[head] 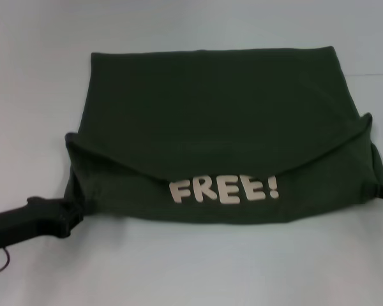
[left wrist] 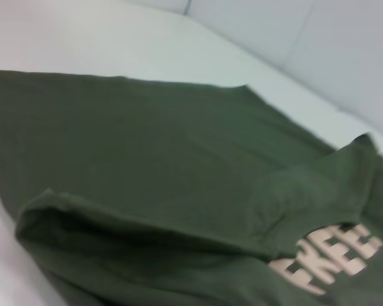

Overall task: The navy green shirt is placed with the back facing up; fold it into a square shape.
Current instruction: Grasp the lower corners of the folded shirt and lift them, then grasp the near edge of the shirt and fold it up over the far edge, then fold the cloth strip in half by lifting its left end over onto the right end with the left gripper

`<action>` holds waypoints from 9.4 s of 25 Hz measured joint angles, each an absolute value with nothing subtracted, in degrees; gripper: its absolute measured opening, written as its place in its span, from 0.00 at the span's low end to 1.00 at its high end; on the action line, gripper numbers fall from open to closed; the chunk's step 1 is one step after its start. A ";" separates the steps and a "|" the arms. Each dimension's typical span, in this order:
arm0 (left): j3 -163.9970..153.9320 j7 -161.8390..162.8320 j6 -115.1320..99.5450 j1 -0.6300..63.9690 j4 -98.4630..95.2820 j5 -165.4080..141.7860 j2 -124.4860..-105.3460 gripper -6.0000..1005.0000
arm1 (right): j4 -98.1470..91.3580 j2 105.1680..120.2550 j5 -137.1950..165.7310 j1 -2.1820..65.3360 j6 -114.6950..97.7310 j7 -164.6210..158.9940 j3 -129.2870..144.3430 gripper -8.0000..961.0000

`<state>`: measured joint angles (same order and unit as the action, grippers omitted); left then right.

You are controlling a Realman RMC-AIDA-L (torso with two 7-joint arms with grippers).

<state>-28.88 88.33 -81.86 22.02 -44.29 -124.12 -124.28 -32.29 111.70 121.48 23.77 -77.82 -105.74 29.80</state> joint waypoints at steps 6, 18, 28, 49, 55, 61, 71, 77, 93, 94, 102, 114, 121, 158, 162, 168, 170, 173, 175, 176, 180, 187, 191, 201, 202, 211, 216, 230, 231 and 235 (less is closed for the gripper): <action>-23.25 88.46 -91.15 19.95 -44.77 -126.16 -124.25 0.05 | -37.99 112.33 121.51 19.02 -85.20 -102.96 28.91 0.06; -15.93 88.00 -104.06 16.88 -45.05 -135.38 -124.17 0.04 | -42.36 112.54 122.15 10.54 -96.63 -97.87 26.98 0.08; -13.46 87.74 -110.60 14.38 -47.83 -141.24 -124.14 0.04 | -42.23 113.37 125.86 7.86 -102.10 -95.00 22.17 0.10; -8.19 91.79 -103.03 26.45 -45.78 -141.11 -119.70 0.04 | -36.78 111.88 128.04 18.32 -95.70 -94.32 9.07 0.13; -9.08 92.61 -92.98 34.00 -41.05 -140.98 -118.05 0.04 | -34.27 111.39 126.40 24.56 -89.94 -94.43 8.99 0.14; -9.23 93.39 -82.54 38.75 -38.34 -140.81 -117.46 0.04 | -31.79 111.16 122.47 30.05 -80.83 -94.53 9.39 0.15; -10.67 92.85 -65.73 45.19 -34.98 -140.46 -118.03 0.05 | -26.66 111.72 122.17 38.79 -62.36 -92.51 11.42 0.17; -16.02 92.51 -58.09 46.93 -33.48 -136.51 -118.14 0.06 | -24.14 112.13 120.70 42.36 -54.32 -90.64 11.69 0.18; -22.40 90.68 -47.92 47.33 -31.38 -130.93 -119.65 0.08 | -19.75 112.87 114.81 42.82 -47.77 -84.01 12.20 0.21; -22.41 90.67 -47.49 47.35 -31.37 -130.70 -119.75 0.08 | -19.68 112.88 114.80 42.87 -47.43 -84.02 12.32 0.21; -22.46 90.93 -40.81 47.17 -31.56 -128.63 -121.49 0.11 | -19.76 113.67 114.77 43.91 -42.32 -84.18 16.10 0.22; -22.12 94.23 -40.81 44.14 -32.98 -121.97 -121.98 0.38 | -20.90 113.12 114.81 43.64 -45.19 -87.06 16.53 0.62; -22.02 102.79 -66.58 36.85 -38.22 -115.99 -121.59 0.66 | -25.48 112.57 114.87 37.37 -67.05 -90.78 16.93 0.77; -18.42 140.73 -85.52 28.43 -40.73 -129.99 -122.52 0.82 | -34.15 112.31 114.82 31.56 -85.65 -101.81 17.67 0.85; -18.33 141.94 -86.57 28.04 -40.85 -131.23 -122.66 0.82 | -34.17 112.10 114.85 31.57 -85.59 -101.88 17.67 0.85; -18.65 142.15 -85.84 27.99 -40.32 -132.28 -122.84 0.82 | -34.19 112.05 114.82 31.22 -85.61 -101.90 17.53 0.86; -18.56 142.14 -85.40 27.99 -40.18 -132.88 -122.81 0.82 | -34.19 112.06 114.80 31.07 -85.64 -101.85 17.41 0.86; -18.61 142.13 -84.04 28.19 -39.93 -134.18 -122.78 0.82 | -34.19 112.06 114.79 30.95 -85.65 -101.84 17.32 0.86; -18.68 142.00 -83.06 28.34 -39.47 -134.55 -122.77 0.82 | -34.19 112.06 114.78 30.85 -85.66 -101.84 17.28 0.86; -18.68 141.93 -82.79 28.39 -39.25 -134.57 -122.73 0.82 | -34.19 112.06 114.78 30.80 -85.66 -101.83 17.23 0.86; -18.76 141.76 -81.67 28.67 -38.44 -134.85 -122.61 0.82 | -34.19 112.10 114.78 30.64 -85.70 -101.80 17.14 0.85; -18.98 141.76 -79.73 29.09 -38.19 -135.14 -122.52 0.82 | -34.19 112.09 114.74 30.50 -85.67 -101.85 17.04 0.85; -19.06 141.85 -79.15 29.14 -37.83 -135.18 -122.52 0.82 | -34.19 112.06 114.64 30.36 -85.65 -101.91 16.96 0.85; -19.07 142.51 -78.09 29.88 -36.94 -136.14 -122.36 0.82 | -34.19 112.06 114.60 30.31 -85.94 -101.95 16.39 0.85; -19.05 142.53 -77.85 29.98 -36.76 -136.14 -122.28 0.82 | -34.19 112.06 114.60 30.29 -85.96 -101.95 16.37 0.85; -19.07 143.06 -76.51 30.38 -36.74 -136.35 -122.05 0.82 | -34.19 112.05 114.60 30.23 -86.05 -101.95 16.34 0.86; -19.07 143.08 -75.57 30.88 -36.74 -136.56 -121.86 0.82 | -34.19 112.06 114.60 30.23 -86.12 -102.02 16.35 0.86; -21.23 143.09 -74.85 33.08 -36.74 -136.59 -121.34 0.82 | -34.19 112.05 114.08 29.80 -86.31 -102.04 16.35 0.86; -21.26 143.09 -74.73 33.15 -36.75 -136.59 -121.30 0.82 | -34.19 112.05 114.08 29.75 -86.32 -102.04 16.35 0.86; -21.58 143.09 -74.71 33.41 -37.20 -136.58 -121.13 0.82 | -34.19 112.05 114.08 29.60 -86.40 -102.14 16.35 0.86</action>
